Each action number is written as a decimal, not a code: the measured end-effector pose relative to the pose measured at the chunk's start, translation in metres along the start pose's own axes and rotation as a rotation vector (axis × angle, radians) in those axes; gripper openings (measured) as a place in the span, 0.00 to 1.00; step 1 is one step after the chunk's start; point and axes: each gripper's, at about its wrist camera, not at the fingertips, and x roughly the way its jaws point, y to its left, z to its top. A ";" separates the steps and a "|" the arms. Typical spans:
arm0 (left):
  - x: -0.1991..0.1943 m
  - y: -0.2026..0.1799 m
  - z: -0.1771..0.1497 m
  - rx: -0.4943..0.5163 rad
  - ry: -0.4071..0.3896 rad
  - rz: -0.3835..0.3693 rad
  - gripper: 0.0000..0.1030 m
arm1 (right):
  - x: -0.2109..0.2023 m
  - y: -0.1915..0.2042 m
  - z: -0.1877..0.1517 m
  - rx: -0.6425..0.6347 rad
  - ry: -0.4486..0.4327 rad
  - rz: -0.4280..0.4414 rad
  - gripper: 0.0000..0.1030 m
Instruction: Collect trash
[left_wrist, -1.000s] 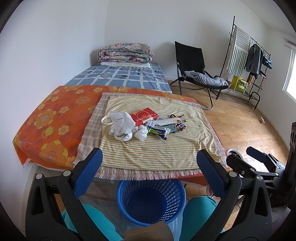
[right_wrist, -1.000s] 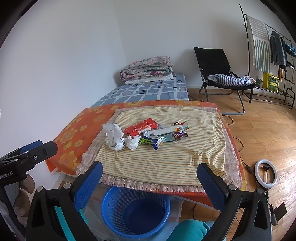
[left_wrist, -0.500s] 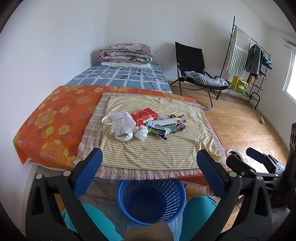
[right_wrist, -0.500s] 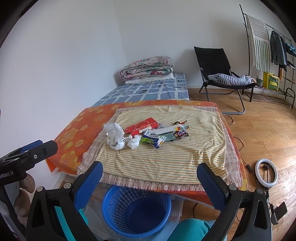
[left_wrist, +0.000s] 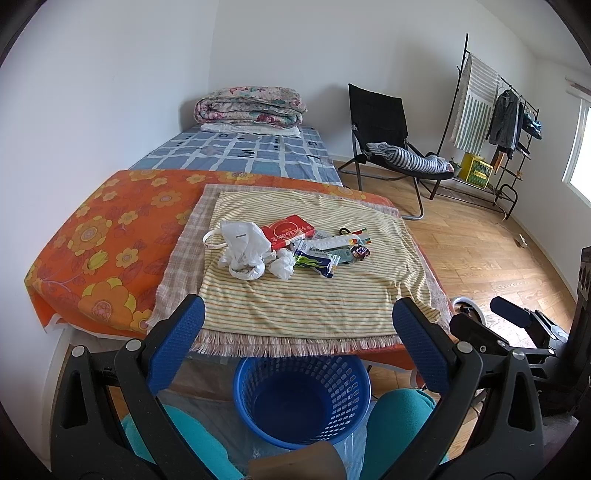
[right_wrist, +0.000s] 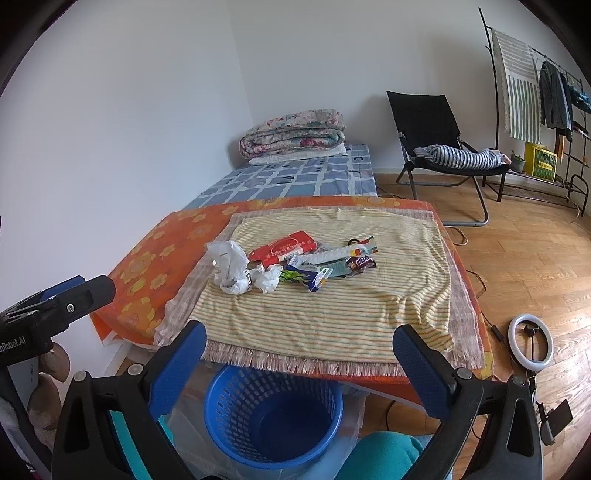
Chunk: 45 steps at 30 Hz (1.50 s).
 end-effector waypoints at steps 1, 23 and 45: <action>0.000 0.000 0.000 0.000 0.001 0.000 1.00 | 0.000 0.001 -0.001 0.000 0.002 0.000 1.00; 0.081 0.066 0.015 -0.127 0.060 0.034 1.00 | 0.069 -0.019 0.020 0.021 0.019 -0.005 0.97; 0.282 0.096 0.040 -0.233 0.336 -0.043 0.83 | 0.292 -0.061 0.066 0.199 0.319 0.105 0.74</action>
